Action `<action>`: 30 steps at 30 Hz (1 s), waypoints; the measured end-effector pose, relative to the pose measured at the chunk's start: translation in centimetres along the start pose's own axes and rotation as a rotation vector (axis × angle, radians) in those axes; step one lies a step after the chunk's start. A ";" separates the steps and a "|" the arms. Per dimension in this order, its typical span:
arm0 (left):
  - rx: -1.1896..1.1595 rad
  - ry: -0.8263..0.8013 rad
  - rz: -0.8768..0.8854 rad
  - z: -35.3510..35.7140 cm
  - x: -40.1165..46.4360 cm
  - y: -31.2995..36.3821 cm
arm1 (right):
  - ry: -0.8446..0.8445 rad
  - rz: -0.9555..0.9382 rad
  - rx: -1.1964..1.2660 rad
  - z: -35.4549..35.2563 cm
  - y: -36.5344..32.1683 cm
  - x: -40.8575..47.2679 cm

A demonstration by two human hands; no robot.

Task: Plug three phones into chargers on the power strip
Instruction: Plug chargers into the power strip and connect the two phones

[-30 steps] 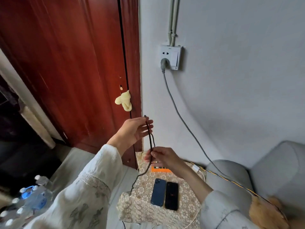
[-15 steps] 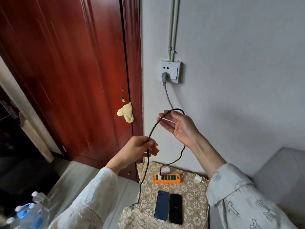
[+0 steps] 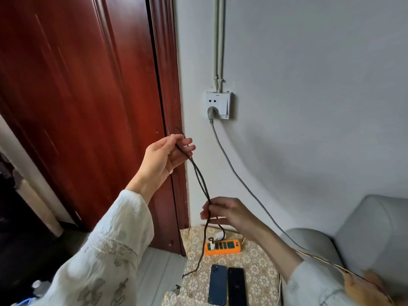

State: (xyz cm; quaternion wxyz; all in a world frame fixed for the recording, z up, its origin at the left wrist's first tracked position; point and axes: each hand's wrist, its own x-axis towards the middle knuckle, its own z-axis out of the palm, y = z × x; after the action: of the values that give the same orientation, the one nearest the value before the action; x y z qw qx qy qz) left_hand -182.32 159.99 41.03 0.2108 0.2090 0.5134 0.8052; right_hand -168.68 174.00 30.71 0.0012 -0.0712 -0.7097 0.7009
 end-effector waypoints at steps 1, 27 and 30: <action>0.028 -0.011 -0.032 -0.4 -0.1 -0.7 | 0.031 -0.022 0.019 -0.4 -0.8 0.0; -0.346 -0.008 -0.074 1.8 -0.8 -0.8 | -0.200 0.145 -0.033 -0.5 0.1 -1.2; -0.419 0.025 -0.055 1.8 -0.7 -0.2 | 0.078 0.041 -0.150 -0.3 -0.6 -0.4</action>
State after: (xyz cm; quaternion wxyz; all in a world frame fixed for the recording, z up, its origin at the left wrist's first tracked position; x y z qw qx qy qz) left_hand -180.72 160.96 41.45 0.2654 0.1366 0.3429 0.8907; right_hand -168.31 174.28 31.39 0.0091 -0.1127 -0.7579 0.6425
